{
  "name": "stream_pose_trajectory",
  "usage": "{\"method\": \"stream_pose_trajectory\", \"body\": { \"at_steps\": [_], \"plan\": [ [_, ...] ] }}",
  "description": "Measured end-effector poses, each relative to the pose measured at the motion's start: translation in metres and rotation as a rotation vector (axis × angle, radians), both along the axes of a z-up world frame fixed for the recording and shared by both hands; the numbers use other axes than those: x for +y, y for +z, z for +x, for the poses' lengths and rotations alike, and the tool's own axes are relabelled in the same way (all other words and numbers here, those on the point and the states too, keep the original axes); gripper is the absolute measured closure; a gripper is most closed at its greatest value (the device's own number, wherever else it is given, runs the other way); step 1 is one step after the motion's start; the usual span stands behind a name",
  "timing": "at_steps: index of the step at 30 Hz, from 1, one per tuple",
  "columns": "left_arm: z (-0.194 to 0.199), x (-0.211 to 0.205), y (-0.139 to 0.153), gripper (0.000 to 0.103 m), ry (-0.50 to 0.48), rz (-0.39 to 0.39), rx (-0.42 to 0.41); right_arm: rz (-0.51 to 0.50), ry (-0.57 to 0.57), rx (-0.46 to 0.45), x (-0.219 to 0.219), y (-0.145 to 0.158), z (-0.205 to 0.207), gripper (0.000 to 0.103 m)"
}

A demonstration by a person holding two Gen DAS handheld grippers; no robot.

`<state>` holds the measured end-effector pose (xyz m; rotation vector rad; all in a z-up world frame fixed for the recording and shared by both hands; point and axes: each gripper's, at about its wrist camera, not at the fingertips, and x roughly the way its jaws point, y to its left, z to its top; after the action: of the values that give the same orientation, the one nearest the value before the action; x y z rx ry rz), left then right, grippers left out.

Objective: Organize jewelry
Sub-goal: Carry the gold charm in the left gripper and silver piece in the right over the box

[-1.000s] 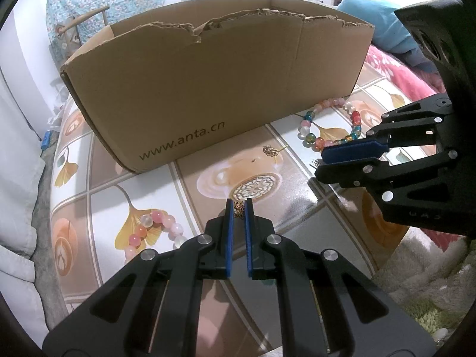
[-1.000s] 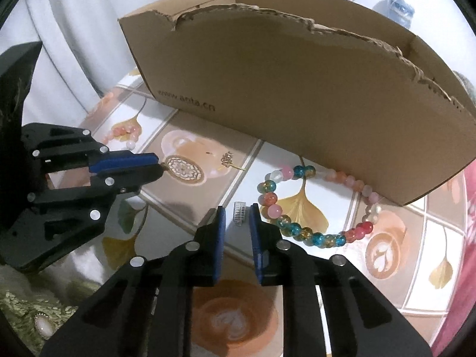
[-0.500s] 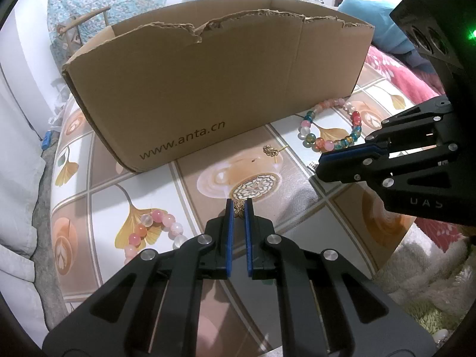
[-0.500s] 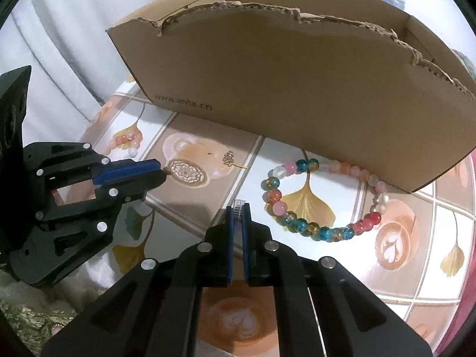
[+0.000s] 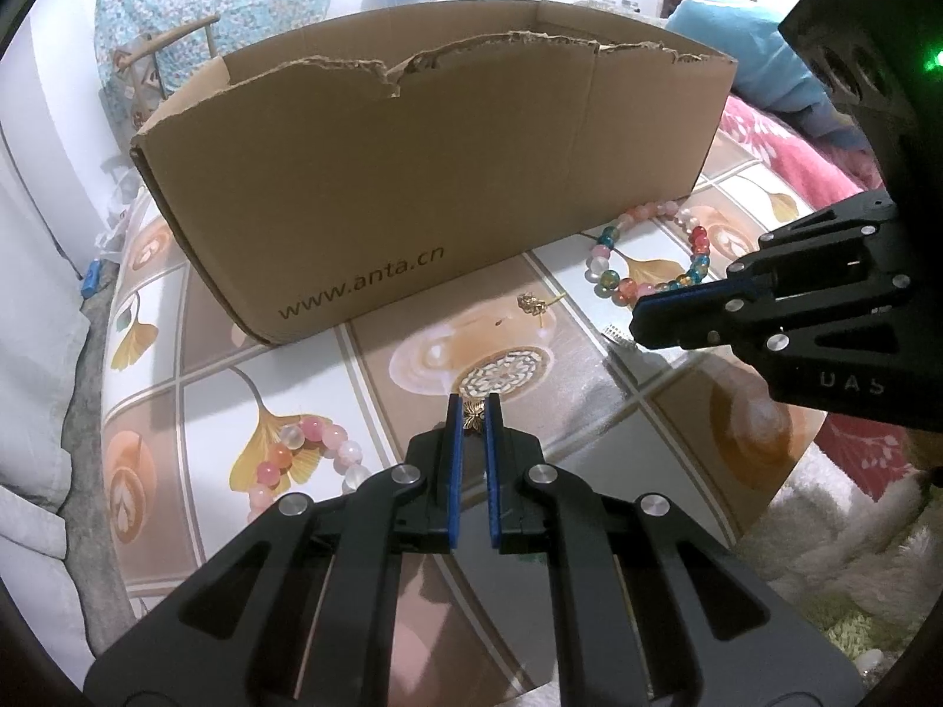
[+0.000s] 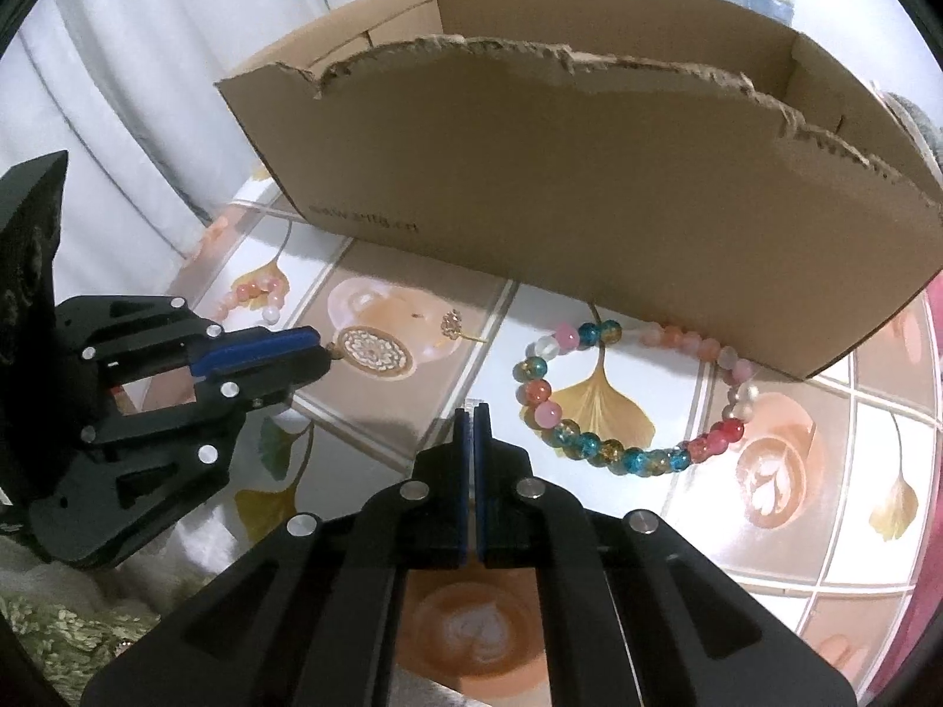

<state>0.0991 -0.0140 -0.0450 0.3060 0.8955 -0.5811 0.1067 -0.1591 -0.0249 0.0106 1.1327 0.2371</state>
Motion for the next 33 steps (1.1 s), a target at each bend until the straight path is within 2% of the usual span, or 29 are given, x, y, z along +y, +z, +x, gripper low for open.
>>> {"method": "stream_pose_trajectory", "body": {
  "at_steps": [3, 5, 12, 14, 24, 33],
  "plan": [
    [-0.001, 0.0, 0.001, 0.097, 0.0, 0.001, 0.001, -0.021, 0.016, -0.001, 0.005, -0.002, 0.001, 0.098],
    [-0.001, 0.0, 0.001, 0.097, 0.0, 0.0, 0.001, -0.024, 0.016, 0.002, 0.006, -0.003, 0.003, 0.088],
    [0.0, 0.0, 0.0, 0.097, 0.003, 0.001, 0.007, -0.066, 0.012, -0.003, 0.01, -0.008, 0.006, 0.089],
    [0.001, 0.0, 0.0, 0.097, 0.003, 0.0, 0.009, -0.059, 0.022, 0.004, 0.012, -0.008, 0.006, 0.098],
    [0.001, 0.0, 0.0, 0.097, -0.001, -0.004, 0.005, -0.017, -0.009, 0.006, 0.005, -0.008, 0.007, 0.098],
    [-0.003, 0.001, 0.013, 0.097, -0.002, -0.007, -0.02, -0.009, -0.006, -0.041, -0.008, 0.014, -0.006, 0.098]
  ]
}}
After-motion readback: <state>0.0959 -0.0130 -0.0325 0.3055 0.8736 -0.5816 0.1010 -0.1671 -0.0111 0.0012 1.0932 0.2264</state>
